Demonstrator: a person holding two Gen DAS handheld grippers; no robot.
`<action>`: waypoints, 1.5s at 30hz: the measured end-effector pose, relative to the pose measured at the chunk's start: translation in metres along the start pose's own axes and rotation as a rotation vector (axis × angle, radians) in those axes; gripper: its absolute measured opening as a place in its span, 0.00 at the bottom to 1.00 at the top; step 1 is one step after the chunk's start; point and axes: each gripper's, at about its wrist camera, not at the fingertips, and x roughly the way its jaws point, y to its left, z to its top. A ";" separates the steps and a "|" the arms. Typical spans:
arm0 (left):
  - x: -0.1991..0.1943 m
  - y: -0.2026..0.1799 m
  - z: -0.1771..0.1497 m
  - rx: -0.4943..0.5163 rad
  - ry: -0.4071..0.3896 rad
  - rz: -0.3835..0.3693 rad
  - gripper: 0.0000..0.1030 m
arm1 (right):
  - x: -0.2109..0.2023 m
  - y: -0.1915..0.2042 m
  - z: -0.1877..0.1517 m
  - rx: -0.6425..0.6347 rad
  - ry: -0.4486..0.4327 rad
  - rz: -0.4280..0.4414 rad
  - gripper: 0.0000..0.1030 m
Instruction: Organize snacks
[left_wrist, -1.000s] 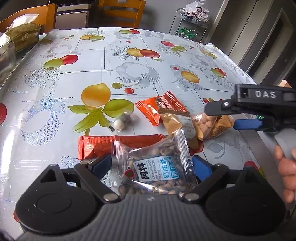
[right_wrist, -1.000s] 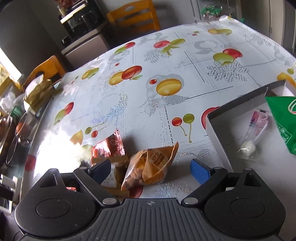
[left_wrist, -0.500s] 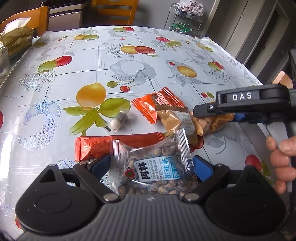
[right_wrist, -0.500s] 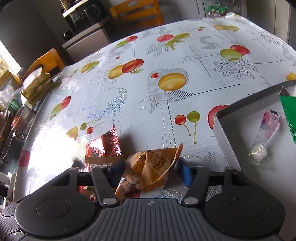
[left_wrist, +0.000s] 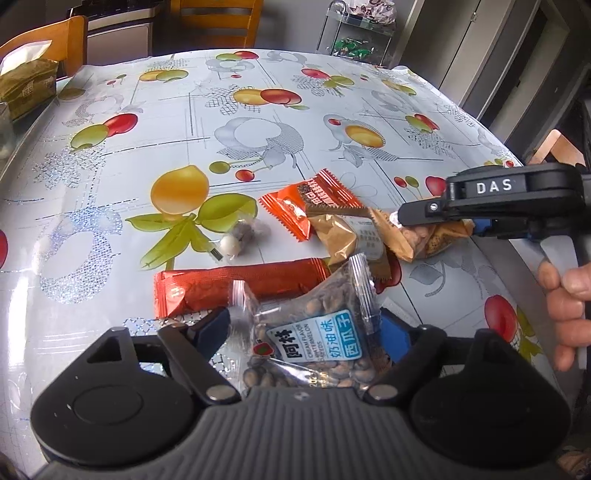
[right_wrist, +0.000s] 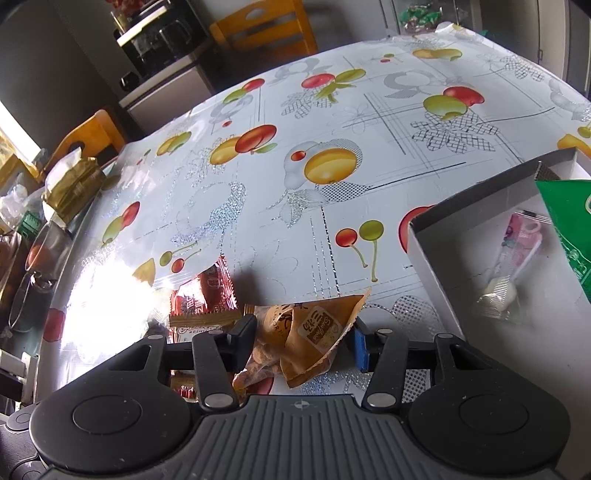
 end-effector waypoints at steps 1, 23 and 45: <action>-0.001 0.001 0.000 -0.001 0.000 0.004 0.74 | -0.002 0.000 0.000 0.001 -0.002 0.001 0.50; -0.037 0.007 -0.003 -0.049 -0.064 0.029 0.49 | -0.034 0.004 -0.011 -0.007 -0.056 0.023 0.49; -0.062 0.004 -0.003 -0.055 -0.144 0.018 0.38 | -0.059 0.001 -0.025 0.006 -0.086 0.031 0.49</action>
